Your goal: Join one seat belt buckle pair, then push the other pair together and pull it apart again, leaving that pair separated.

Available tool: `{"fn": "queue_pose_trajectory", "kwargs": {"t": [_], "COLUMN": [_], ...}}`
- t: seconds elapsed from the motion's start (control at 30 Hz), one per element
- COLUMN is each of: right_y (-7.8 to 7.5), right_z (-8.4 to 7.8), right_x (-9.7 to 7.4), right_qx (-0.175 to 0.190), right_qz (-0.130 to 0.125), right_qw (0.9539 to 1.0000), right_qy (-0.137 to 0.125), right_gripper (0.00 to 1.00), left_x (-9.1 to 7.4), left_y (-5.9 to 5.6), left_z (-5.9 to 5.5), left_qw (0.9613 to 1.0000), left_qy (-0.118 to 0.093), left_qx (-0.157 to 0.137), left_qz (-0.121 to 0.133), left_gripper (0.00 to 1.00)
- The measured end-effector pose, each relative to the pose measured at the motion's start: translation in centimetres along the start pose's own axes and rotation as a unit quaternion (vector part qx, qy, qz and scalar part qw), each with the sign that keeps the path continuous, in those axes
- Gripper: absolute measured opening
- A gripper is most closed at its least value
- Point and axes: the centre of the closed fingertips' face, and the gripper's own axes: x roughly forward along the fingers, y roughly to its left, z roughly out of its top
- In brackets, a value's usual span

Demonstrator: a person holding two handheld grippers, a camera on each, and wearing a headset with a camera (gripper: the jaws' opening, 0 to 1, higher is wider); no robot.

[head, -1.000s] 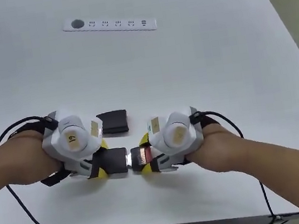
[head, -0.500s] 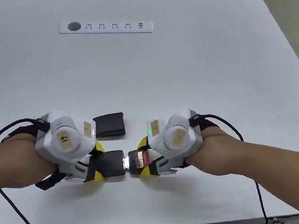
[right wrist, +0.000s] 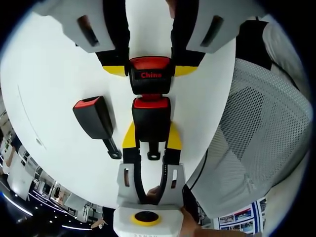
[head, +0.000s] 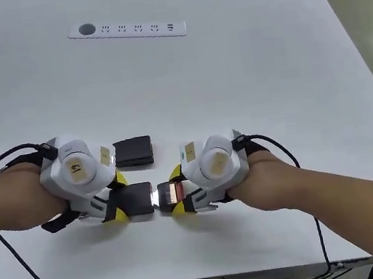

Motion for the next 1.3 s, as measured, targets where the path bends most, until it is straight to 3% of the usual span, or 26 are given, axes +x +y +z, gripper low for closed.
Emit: {"fn": "queue_pose_trajectory", "kwargs": {"t": [0.67,0.7,0.8,0.87,0.93,1.07,1.3], "right_y": [0.1,0.2,0.2,0.2,0.2,0.3,-0.6], "right_z": [0.0,0.0,0.2,0.3,0.4,1.1,1.0], "right_x": [-0.1,-0.1,-0.3,-0.4,-0.7,-1.6,-3.9], "right_qx": [0.002,0.006,0.009,0.011,0.014,0.019,0.024], "right_qz": [0.006,0.007,0.005,0.004,0.003,0.004,-0.011], "right_qw": [0.9999,0.9998,0.9998,0.9997,0.9996,0.9992,0.9985], "right_qy": [-0.013,-0.015,-0.019,-0.021,-0.023,-0.035,-0.049], "right_gripper": [0.33,0.33,0.33,0.34,0.34,0.35,0.34], "left_x": [0.1,0.0,-0.2,-0.8,-1.3,-2.1,-3.4], "left_y": [0.2,0.1,0.1,0.3,0.4,0.3,1.7], "left_z": [0.0,0.0,0.5,0.9,1.1,2.1,4.0], "left_qw": [0.9997,0.9998,0.9997,0.9998,0.9997,0.9994,0.9974], "left_qy": [0.02,0.016,-0.008,-0.008,-0.005,-0.024,-0.055], "left_qx": [0.011,0.014,-0.022,-0.008,-0.017,-0.018,-0.025], "left_qz": [0.002,0.001,0.003,0.014,0.018,0.019,0.039], "left_gripper": [0.34,0.34,0.36,0.38,0.4,0.4,0.42]}}
